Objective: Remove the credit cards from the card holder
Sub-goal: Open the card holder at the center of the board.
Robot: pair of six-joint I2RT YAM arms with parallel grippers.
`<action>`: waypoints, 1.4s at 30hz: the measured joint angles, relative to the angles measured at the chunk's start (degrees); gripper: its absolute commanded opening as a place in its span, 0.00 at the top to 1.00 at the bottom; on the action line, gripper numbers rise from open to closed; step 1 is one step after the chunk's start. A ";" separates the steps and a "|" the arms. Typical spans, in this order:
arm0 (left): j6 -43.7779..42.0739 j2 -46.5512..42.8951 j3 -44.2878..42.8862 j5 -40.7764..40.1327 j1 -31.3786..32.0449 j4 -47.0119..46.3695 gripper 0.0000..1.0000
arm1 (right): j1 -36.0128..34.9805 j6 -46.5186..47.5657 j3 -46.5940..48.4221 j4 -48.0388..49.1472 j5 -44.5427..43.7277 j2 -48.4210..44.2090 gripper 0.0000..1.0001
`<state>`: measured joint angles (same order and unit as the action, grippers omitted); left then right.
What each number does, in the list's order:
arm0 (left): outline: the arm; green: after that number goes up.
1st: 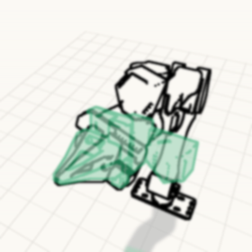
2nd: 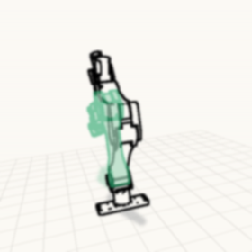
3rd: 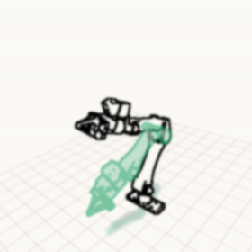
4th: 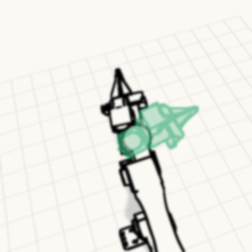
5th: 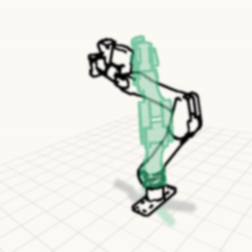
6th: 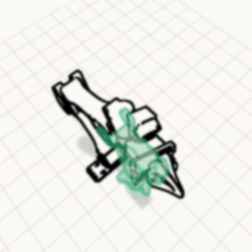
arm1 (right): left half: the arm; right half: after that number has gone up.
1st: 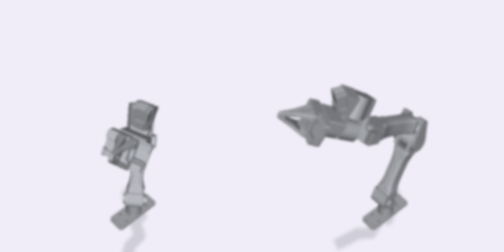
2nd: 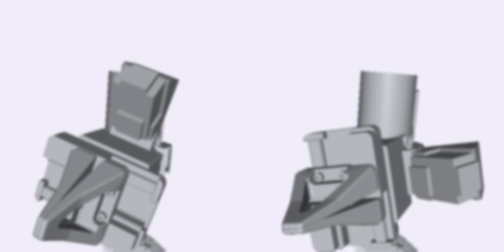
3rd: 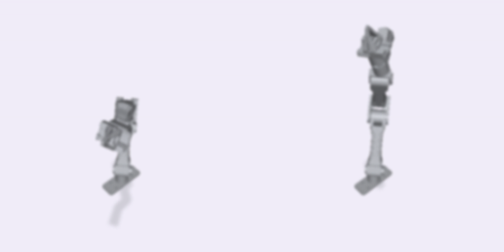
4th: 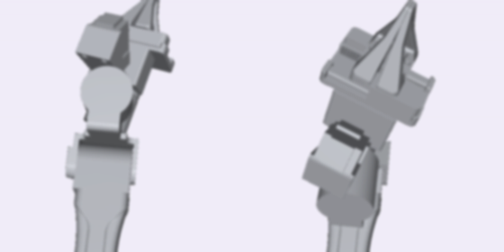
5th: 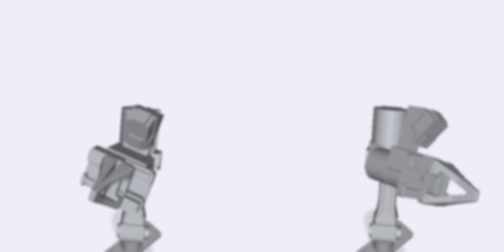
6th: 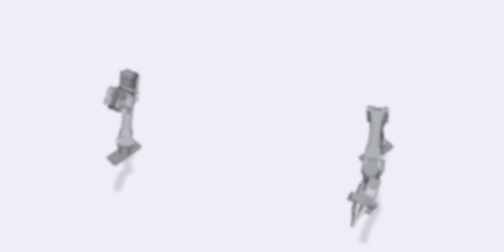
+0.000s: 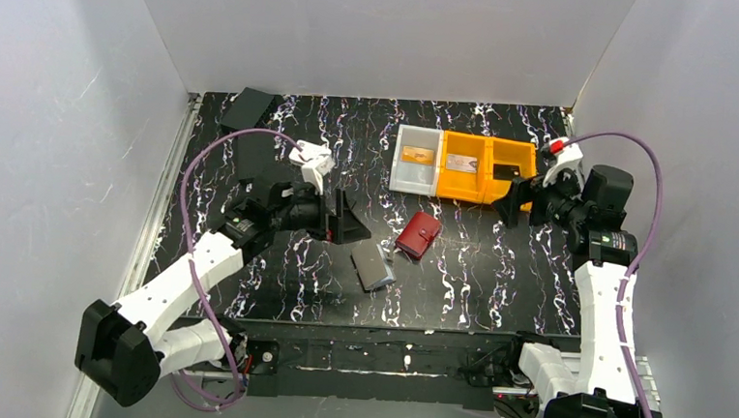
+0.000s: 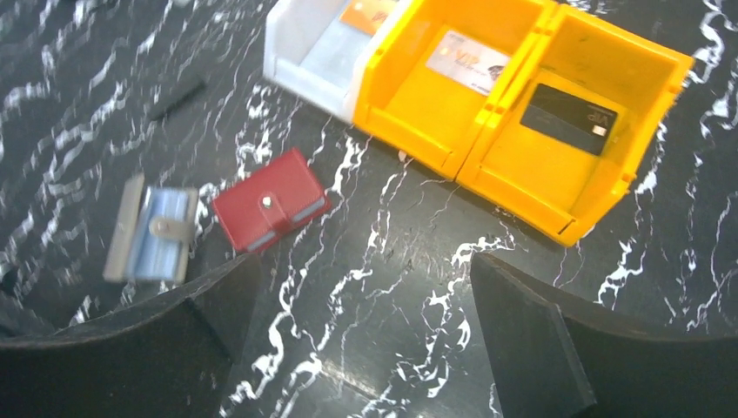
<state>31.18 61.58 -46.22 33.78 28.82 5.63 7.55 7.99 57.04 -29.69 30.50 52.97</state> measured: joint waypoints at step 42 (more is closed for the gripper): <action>-14.53 47.54 -29.16 -9.27 13.70 8.81 0.03 | -0.02 19.58 -12.96 -1.81 17.79 6.36 0.00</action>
<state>16.64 109.12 -75.37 24.51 42.52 14.44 7.53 27.57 44.07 -31.51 48.29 59.33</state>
